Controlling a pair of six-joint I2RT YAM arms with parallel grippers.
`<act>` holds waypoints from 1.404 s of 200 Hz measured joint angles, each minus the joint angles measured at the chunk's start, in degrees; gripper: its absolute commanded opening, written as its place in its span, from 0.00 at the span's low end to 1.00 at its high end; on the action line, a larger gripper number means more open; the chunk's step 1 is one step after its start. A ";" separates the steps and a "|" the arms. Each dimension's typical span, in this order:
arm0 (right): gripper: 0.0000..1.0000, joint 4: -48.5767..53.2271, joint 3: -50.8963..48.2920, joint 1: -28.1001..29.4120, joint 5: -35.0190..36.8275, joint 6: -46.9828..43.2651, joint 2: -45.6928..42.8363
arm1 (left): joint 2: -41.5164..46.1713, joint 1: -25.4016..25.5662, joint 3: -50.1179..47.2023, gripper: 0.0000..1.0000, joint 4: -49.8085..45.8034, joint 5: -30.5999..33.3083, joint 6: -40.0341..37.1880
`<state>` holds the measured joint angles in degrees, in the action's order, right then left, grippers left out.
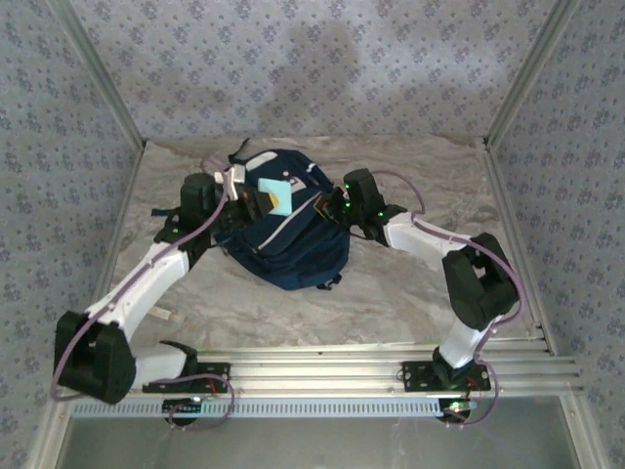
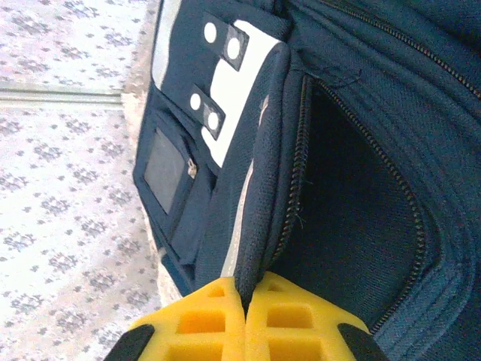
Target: Pack the student bag
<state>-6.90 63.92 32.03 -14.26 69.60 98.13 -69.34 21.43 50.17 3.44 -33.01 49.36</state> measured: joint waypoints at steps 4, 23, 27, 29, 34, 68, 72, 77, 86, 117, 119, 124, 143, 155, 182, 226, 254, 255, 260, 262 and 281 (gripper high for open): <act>0.00 -0.81 0.00 0.00 0.17 0.92 0.24 | 0.85 0.98 -0.66 0.00 0.66 0.59 0.72; 0.00 -3.76 0.02 -0.15 0.37 4.66 1.05 | 2.19 4.92 -3.54 0.00 3.39 2.71 3.69; 0.00 -3.98 0.15 -0.26 0.35 5.11 1.20 | 2.14 5.68 -4.26 0.00 3.91 3.23 4.42; 0.00 -4.13 0.31 -0.33 0.33 5.44 1.29 | 2.08 5.90 -4.52 0.00 4.15 3.45 4.66; 0.00 -4.11 0.79 -0.50 0.13 5.95 1.57 | 1.90 6.73 -5.42 0.00 4.59 4.22 5.49; 0.00 -4.07 6.12 -2.95 -2.21 7.56 4.57 | 0.04 11.23 -8.09 0.00 6.27 7.58 8.83; 0.00 -4.07 6.47 -3.28 -2.49 7.56 4.79 | -0.20 11.65 -8.13 0.00 6.64 7.85 8.94; 0.00 -4.04 6.84 -3.72 -2.91 7.61 5.03 | -0.44 12.24 -8.24 0.00 7.17 8.20 9.33; 0.00 -4.02 7.21 -4.44 -3.63 7.61 5.27 | -1.09 13.29 -8.41 0.00 8.55 8.61 10.21; 0.00 -3.91 7.65 -5.51 -5.20 7.61 5.49 | -5.81 16.00 -8.63 0.00 14.91 9.81 13.16; 0.00 -3.93 7.65 -5.51 -5.22 7.61 5.49 | -6.14 16.11 -8.66 0.00 15.28 9.88 13.35; 0.00 -3.93 7.65 -5.55 -5.31 7.61 5.49 | -7.15 16.39 -8.76 0.00 16.46 9.99 14.01; 0.00 -3.93 7.65 -5.53 -5.53 7.61 5.49 | -11.93 17.35 -8.98 0.00 21.31 10.38 16.81; 0.00 -3.91 7.65 -5.55 -5.68 7.61 5.49 | -15.32 17.79 -8.98 0.00 24.30 10.43 18.34; 0.00 -3.93 7.65 -5.66 -5.99 7.61 5.46 | -19.91 18.29 -8.98 0.00 26.82 12.20 19.71; 0.00 -4.22 3.89 -6.08 -6.08 7.58 2.34 | -18.45 17.94 -8.92 0.00 24.50 19.02 16.57; 0.00 -4.70 0.35 -5.95 -5.46 7.65 -0.96 | -17.77 17.53 -8.85 0.00 23.08 21.97 15.02; 0.00 -4.74 0.17 -5.90 -5.40 7.74 -1.14 | -17.77 17.53 -8.85 0.00 23.08 22.03 14.99; 0.00 -4.85 -0.24 -5.86 -5.20 7.82 -1.57 | -17.79 17.38 -8.85 0.00 22.88 22.60 14.97; 0.00 -4.94 -0.44 -5.79 -5.07 7.87 -1.79 | -17.79 17.29 -8.85 0.00 22.84 22.84 14.95; 0.00 -5.60 -2.36 -5.09 -4.07 8.46 -3.67 | -17.90 16.81 -8.85 0.00 22.64 25.68 15.23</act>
<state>-12.49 61.56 26.94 -18.33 78.06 94.45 -87.24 38.24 41.32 26.09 -7.33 64.60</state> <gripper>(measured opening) 0.059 0.127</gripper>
